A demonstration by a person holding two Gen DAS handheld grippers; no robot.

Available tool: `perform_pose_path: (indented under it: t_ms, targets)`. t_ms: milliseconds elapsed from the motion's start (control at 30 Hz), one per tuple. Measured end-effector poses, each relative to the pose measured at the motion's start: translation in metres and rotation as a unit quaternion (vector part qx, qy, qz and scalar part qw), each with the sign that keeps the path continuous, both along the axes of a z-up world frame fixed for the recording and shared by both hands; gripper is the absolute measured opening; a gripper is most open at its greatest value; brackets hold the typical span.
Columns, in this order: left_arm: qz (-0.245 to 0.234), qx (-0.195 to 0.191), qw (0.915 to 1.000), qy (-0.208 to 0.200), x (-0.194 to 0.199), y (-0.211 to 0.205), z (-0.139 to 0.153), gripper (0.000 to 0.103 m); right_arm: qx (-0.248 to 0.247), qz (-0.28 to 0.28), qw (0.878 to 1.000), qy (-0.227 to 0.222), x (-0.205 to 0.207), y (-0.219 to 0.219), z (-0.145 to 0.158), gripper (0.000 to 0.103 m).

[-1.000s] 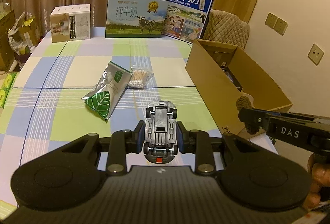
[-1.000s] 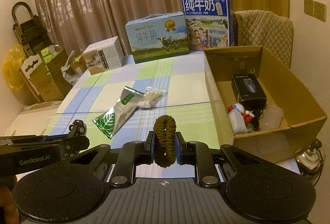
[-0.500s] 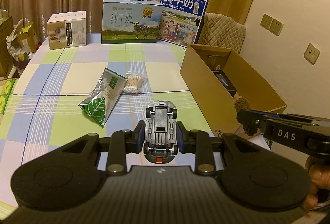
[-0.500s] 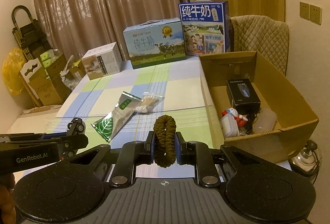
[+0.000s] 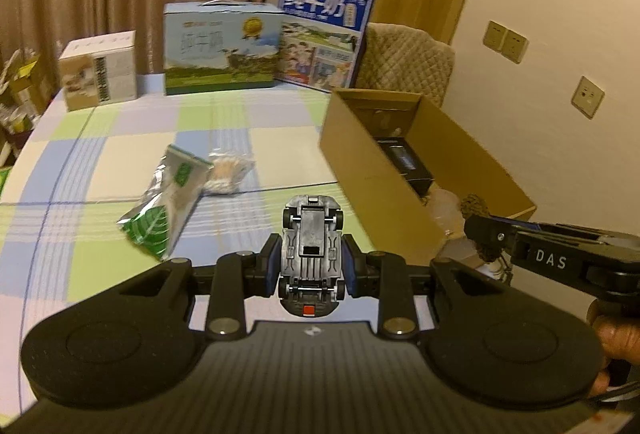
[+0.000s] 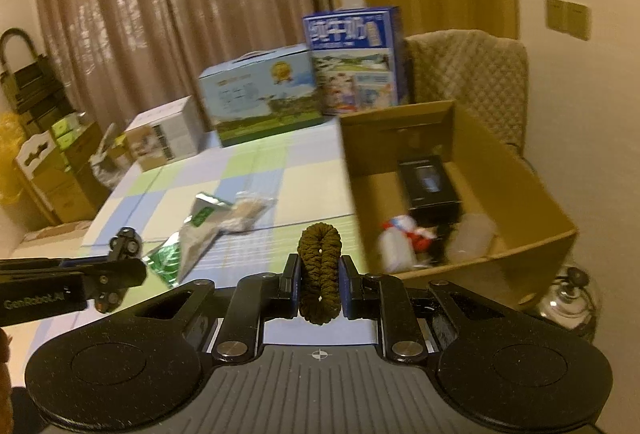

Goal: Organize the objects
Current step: 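Carry the toy car and hair tie into the cardboard box with both tools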

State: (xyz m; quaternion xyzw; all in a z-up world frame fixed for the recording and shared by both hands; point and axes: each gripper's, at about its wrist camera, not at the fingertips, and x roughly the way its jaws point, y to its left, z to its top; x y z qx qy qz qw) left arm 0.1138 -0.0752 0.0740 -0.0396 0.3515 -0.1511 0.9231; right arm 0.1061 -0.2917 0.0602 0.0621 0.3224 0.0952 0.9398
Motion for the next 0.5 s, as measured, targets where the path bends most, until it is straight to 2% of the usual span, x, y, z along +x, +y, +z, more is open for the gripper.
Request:
perform_pose_path:
  t_ms: [267,500]
  targets:
    - [-0.044,-0.001,0.9990,-0.008,0.028,-0.058,0.008,0.026,-0.006,-0.051,0.999,-0.012,0.017,-0.061,0.010,0.016]
    - [-0.076,-0.002,0.9971,-0.005,0.055,-0.107,0.006,0.026,-0.010,-0.074,0.997,-0.013,0.035,-0.100,0.012,0.016]
